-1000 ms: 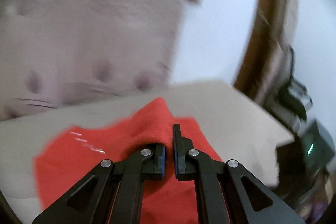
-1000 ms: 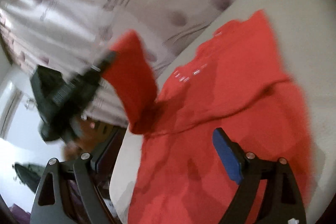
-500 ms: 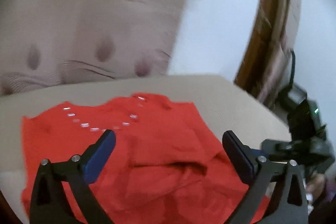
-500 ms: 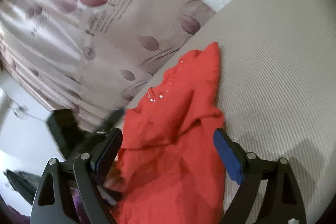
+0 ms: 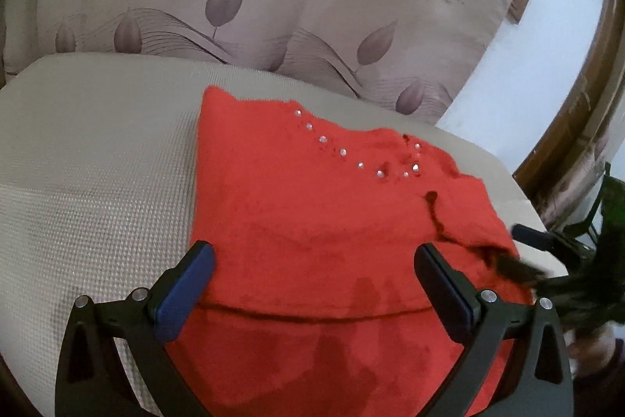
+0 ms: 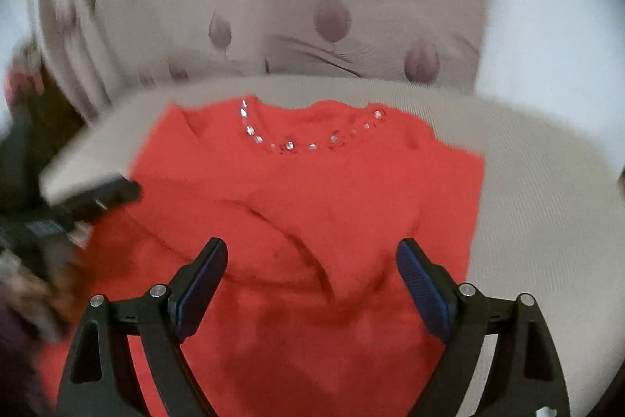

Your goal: Fold small clothes

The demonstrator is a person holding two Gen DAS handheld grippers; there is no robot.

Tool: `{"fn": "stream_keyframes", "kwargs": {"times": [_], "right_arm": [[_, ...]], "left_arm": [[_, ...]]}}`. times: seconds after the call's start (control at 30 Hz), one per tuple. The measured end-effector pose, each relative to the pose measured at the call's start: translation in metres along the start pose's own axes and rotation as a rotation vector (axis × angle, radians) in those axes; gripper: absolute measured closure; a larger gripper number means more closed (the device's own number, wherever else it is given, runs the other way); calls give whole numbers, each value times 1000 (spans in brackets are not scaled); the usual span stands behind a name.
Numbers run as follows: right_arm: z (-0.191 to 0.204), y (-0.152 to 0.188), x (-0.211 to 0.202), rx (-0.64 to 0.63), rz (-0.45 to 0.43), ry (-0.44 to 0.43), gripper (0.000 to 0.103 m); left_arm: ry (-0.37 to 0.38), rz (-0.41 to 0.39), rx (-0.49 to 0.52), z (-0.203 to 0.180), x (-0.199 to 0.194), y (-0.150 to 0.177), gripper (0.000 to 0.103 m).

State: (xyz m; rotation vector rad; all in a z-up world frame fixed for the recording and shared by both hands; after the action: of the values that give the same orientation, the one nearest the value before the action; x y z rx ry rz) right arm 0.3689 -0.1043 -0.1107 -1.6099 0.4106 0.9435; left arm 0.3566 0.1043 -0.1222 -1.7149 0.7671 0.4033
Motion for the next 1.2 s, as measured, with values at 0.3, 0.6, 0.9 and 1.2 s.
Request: {"fn": "stream_keyframes", "kwargs": {"times": [0.3, 0.6, 0.9, 1.2], "right_arm": [[-122, 24, 3, 688, 31, -266, 95], [-139, 31, 6, 869, 2, -538, 65], [-131, 11, 24, 765, 61, -450, 88], [-125, 13, 24, 716, 86, -501, 69]], "left_arm": [[-33, 9, -51, 13, 5, 1, 2], [-63, -25, -258, 52, -2, 6, 2], [-49, -5, -201, 45, -1, -4, 2], [-96, 46, -46, 68, 8, -49, 2]]}}
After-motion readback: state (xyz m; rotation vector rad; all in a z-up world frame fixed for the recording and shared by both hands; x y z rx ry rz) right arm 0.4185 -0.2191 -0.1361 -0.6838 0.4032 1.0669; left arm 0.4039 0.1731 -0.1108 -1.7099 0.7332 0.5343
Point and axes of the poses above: each gripper's, at about its wrist camera, not at the fingertips, and x roughly the way its jaws point, z to its left, y to its underside, the point moved 9 cm from there along x, roughly the way its jaws point, and after that the axes turned 6 degrees about x, right-handed, at the moved point
